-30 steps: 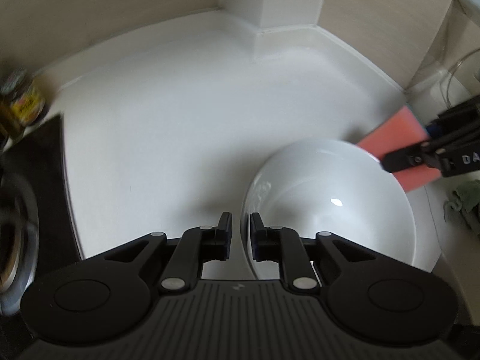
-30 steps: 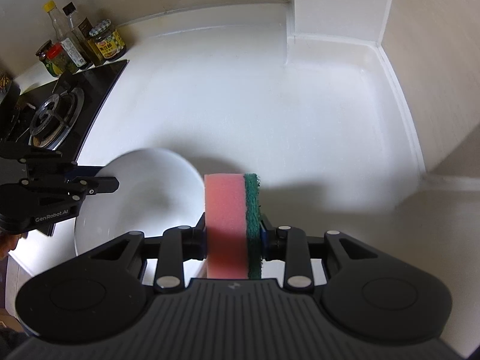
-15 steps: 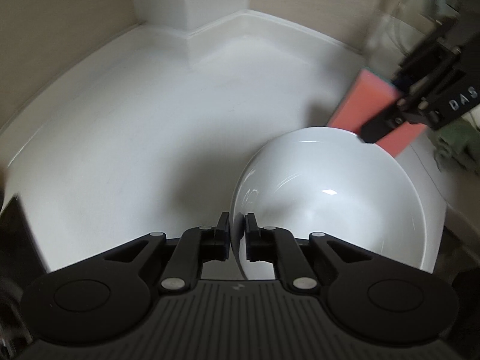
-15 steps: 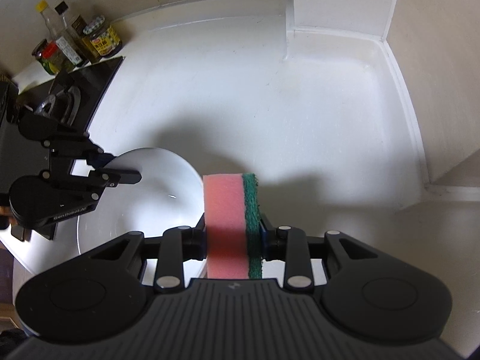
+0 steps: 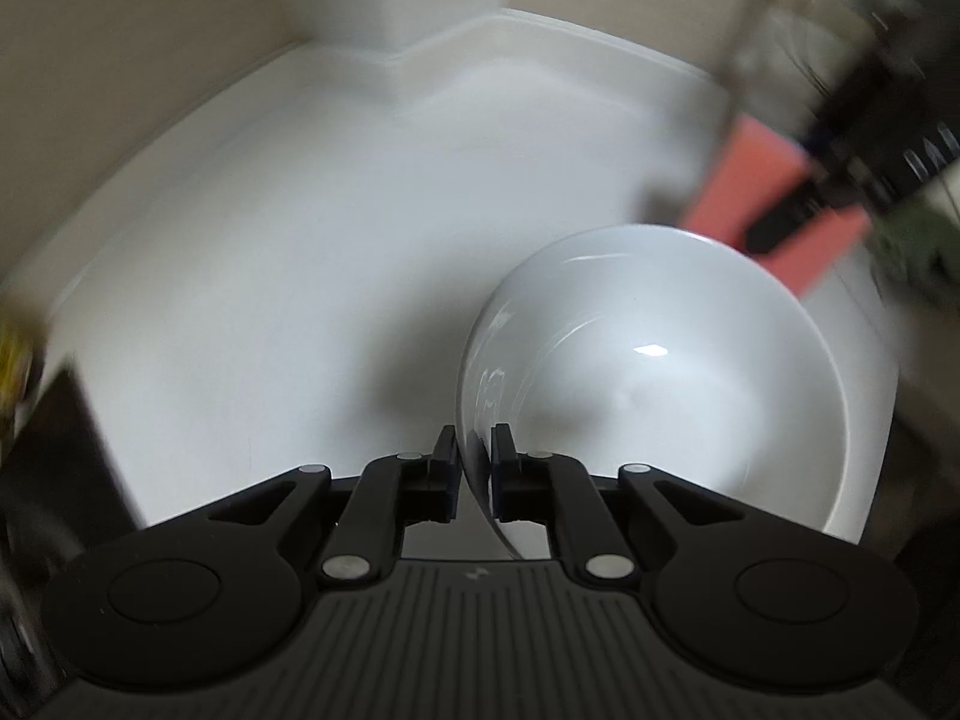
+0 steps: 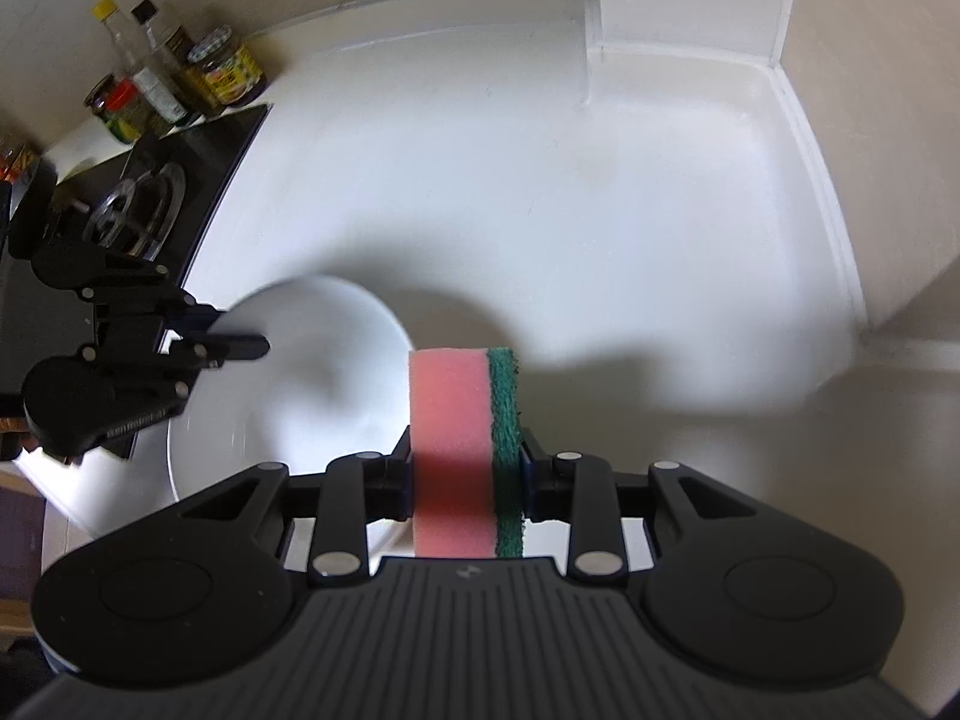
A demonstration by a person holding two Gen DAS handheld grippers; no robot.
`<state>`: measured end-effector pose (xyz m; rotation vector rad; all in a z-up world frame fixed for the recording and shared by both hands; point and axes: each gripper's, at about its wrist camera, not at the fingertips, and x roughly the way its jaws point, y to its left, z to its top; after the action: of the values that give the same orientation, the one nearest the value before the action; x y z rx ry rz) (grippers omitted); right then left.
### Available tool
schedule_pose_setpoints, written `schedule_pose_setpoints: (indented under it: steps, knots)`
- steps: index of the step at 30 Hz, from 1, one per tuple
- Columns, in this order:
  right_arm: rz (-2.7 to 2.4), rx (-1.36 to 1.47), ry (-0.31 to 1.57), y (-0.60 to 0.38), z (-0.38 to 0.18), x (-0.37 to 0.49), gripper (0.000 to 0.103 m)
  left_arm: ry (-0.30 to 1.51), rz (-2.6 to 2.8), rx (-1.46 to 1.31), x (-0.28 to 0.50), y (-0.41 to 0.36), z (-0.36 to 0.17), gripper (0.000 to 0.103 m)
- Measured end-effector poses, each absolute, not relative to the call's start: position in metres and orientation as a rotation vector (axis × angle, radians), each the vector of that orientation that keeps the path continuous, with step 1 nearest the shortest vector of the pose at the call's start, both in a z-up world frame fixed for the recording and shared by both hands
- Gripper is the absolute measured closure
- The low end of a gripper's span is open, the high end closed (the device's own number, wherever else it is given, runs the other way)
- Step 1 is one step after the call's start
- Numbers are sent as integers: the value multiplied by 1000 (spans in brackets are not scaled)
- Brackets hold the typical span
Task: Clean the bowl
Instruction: 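Wipe the bowl's outer wall with the sponge, right gripper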
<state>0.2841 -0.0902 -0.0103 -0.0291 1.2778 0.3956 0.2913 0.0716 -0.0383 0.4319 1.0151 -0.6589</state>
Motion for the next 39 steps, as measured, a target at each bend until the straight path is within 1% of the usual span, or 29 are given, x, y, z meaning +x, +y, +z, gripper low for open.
schedule_pose_setpoints:
  steps: [4, 9, 11, 15, 21, 25, 32, 39]
  knots:
    - [367, 10, 1281, -94, -15, 292, 76, 1016, -623, 361, 299, 69, -36, 95]
    - [359, 77, 1280, -102, -17, 285, 76, 1012, -434, 187, 271, 77, -30, 95]
    - [356, 95, 1282, -104, -17, 281, 76, 1014, -405, 160, 267, 79, -33, 96]
    - [393, 53, 1313, -99, -16, 273, 76, 1027, -463, 253, 272, 74, -37, 97]
    - [399, -1, 1321, -91, -13, 283, 76, 993, -679, 515, 288, 53, -34, 94]
    - [391, -34, 1306, -86, -15, 291, 76, 1008, -658, 448, 298, 51, -32, 94]
    - [400, -43, 1278, -84, -15, 286, 76, 1061, -385, 240, 263, 61, -27, 91]
    - [405, -64, 1273, -79, -15, 287, 76, 1062, -324, 237, 255, 61, -32, 93]
